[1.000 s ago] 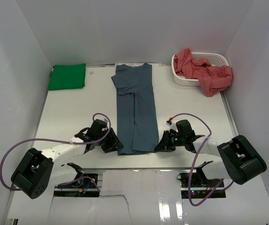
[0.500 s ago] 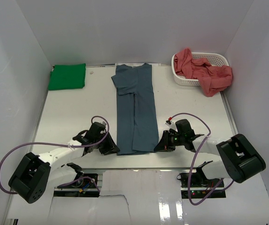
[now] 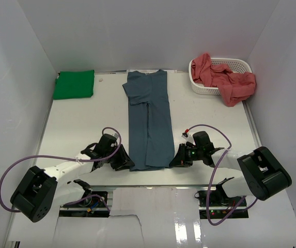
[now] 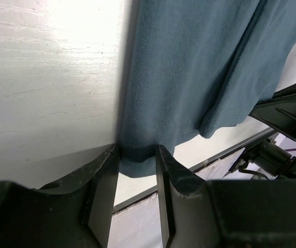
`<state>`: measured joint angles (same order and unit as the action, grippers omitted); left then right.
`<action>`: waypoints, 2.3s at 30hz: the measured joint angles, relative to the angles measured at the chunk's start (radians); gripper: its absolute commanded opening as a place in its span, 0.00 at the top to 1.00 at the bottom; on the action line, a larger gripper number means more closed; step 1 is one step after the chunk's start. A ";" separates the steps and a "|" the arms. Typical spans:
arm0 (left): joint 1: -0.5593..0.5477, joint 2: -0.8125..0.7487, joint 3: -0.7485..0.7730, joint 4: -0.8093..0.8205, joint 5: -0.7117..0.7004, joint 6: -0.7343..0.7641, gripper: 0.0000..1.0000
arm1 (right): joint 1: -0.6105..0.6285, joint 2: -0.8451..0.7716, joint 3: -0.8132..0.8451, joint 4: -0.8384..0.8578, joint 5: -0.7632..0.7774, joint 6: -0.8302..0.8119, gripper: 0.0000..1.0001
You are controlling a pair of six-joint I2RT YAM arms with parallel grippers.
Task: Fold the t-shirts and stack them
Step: Grab the bottom of the folded rectangular tshirt with both arms, then fold the folded rectangular tshirt in 1/3 of the way
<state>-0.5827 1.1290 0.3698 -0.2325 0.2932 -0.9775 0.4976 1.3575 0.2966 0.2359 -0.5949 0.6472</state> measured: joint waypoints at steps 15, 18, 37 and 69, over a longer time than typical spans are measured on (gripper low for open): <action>0.000 0.092 0.000 0.089 0.046 -0.006 0.76 | 0.000 0.006 0.001 0.001 -0.009 -0.008 0.89; 0.000 0.092 0.000 0.086 0.045 -0.006 0.77 | 0.000 0.003 0.003 -0.005 -0.008 -0.016 0.89; 0.000 0.085 0.018 0.004 0.096 0.065 1.00 | 0.000 -0.051 0.081 -0.298 0.019 -0.140 0.92; -0.002 0.081 0.207 -0.197 0.135 0.090 1.00 | 0.013 -0.107 0.292 -0.623 0.122 -0.184 0.92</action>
<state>-0.5850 1.2102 0.5766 -0.4294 0.4286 -0.8871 0.5110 1.2503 0.5888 -0.3866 -0.4728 0.4629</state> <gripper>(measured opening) 0.009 0.088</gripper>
